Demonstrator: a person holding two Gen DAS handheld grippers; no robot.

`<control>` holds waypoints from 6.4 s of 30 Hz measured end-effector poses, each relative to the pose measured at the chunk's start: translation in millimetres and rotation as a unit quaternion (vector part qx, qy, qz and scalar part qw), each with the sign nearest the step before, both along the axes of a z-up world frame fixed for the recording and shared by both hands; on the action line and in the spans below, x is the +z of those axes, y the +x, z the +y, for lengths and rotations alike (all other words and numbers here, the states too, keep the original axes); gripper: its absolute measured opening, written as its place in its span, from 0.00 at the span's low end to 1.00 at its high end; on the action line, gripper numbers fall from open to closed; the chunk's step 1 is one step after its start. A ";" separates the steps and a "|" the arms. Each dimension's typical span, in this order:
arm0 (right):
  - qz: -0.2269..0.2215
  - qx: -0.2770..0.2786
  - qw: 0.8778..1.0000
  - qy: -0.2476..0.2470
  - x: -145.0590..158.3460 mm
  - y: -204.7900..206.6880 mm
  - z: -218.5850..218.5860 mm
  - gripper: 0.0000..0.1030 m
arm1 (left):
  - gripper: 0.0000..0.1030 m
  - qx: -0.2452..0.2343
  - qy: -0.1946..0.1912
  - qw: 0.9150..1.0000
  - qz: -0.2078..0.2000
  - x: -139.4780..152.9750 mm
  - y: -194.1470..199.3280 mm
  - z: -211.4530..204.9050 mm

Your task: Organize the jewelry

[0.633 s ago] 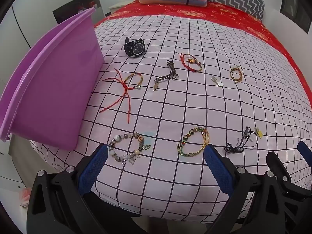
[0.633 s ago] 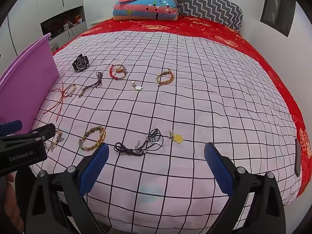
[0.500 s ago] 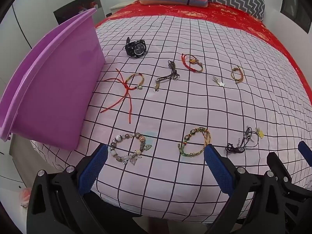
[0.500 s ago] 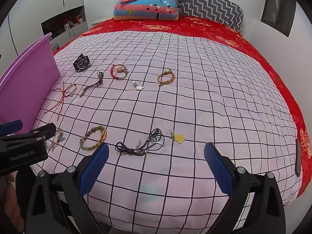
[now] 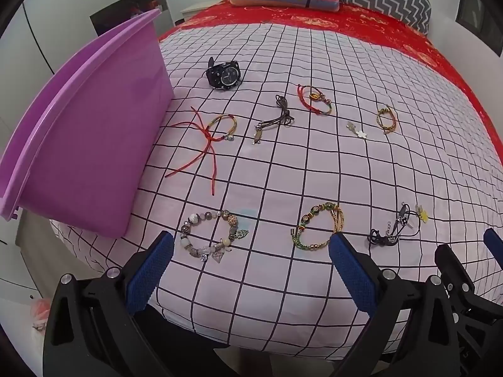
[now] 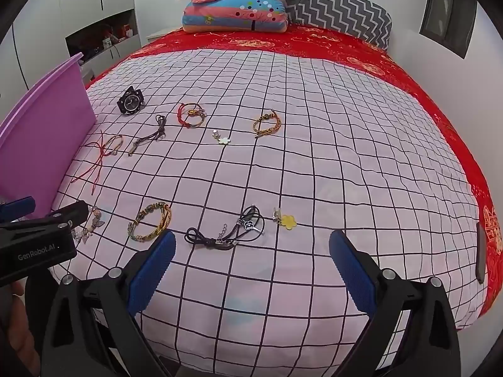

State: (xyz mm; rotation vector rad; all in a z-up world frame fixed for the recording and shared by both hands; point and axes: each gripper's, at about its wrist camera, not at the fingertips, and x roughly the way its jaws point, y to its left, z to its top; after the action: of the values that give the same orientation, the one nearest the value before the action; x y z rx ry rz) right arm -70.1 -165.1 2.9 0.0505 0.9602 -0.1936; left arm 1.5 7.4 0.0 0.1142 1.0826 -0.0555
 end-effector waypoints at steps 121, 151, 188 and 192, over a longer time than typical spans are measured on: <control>0.058 0.031 0.997 0.041 -91.5 41.1 -13.0 0.90 | 0.95 0.045 -0.016 0.998 0.036 -103.4 32.4 65.9; 0.050 0.103 0.993 0.019 -101.0 52.4 21.2 0.31 | 0.27 -0.008 -0.027 1.000 -0.011 -100.5 14.3 38.7; -0.038 0.127 0.985 0.113 17.8 59.5 38.6 0.09 | 0.11 -0.027 -0.138 0.987 -0.074 22.7 18.8 61.5; -0.062 0.157 0.978 0.120 44.4 71.8 59.0 0.09 | 0.11 -0.021 -0.141 0.985 -0.097 54.1 22.7 75.1</control>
State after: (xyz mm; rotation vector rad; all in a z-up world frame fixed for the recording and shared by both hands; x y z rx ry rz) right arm 1.7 -106.2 47.2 0.1310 0.8507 0.2157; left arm 24.2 82.5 54.1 -0.1118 0.8671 -0.2301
